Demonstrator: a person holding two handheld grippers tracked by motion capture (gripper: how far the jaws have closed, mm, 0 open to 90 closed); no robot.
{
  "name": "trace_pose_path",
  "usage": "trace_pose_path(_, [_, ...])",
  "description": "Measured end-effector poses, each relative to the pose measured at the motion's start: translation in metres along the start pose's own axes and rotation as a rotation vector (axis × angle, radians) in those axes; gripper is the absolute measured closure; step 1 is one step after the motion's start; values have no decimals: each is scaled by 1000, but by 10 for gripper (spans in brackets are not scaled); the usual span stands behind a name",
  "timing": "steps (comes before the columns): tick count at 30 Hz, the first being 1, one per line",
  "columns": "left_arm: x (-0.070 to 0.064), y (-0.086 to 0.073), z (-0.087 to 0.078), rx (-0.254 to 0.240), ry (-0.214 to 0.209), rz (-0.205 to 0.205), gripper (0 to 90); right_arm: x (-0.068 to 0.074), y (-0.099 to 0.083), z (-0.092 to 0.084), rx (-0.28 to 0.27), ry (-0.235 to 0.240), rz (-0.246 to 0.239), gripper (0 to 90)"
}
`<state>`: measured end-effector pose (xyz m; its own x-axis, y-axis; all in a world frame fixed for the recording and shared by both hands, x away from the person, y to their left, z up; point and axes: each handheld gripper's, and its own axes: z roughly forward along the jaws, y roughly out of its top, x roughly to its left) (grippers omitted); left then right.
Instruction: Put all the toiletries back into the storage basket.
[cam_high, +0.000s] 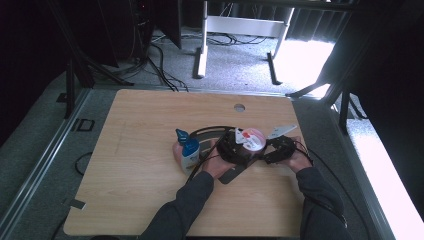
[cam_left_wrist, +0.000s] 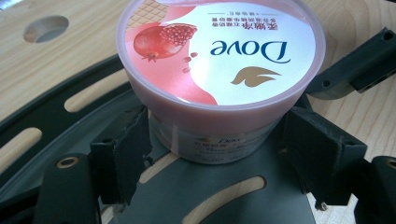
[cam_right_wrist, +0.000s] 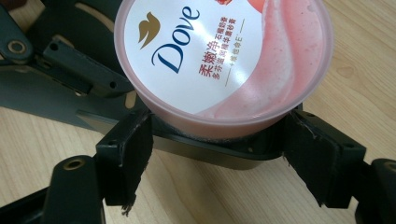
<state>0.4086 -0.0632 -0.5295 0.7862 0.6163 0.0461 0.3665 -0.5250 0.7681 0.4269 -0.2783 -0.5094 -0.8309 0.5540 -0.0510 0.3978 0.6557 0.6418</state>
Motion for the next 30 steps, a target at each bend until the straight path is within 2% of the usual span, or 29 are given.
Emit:
trace_pose_path(10, [0, -1, 0, 0, -4, -10, 263, 4, 3, 1, 33, -30, -20, 203])
trace_pose_path(13, [0, -2, 1, -2, -3, -12, 269, 2, 5, -5, 6, -26, -11, 214])
trace_pose_path(16, [0, -2, 0, -3, -6, -17, 271, 1, 6, -11, 2, -19, -18, 242])
trace_pose_path(24, [0, -4, -1, -10, -9, -19, 297, -7, -15, -3, 16, 10, 54, 224])
trace_pose_path(30, [0, -3, -2, -8, -10, -25, 313, -10, -19, 2, 13, 33, 89, 228])
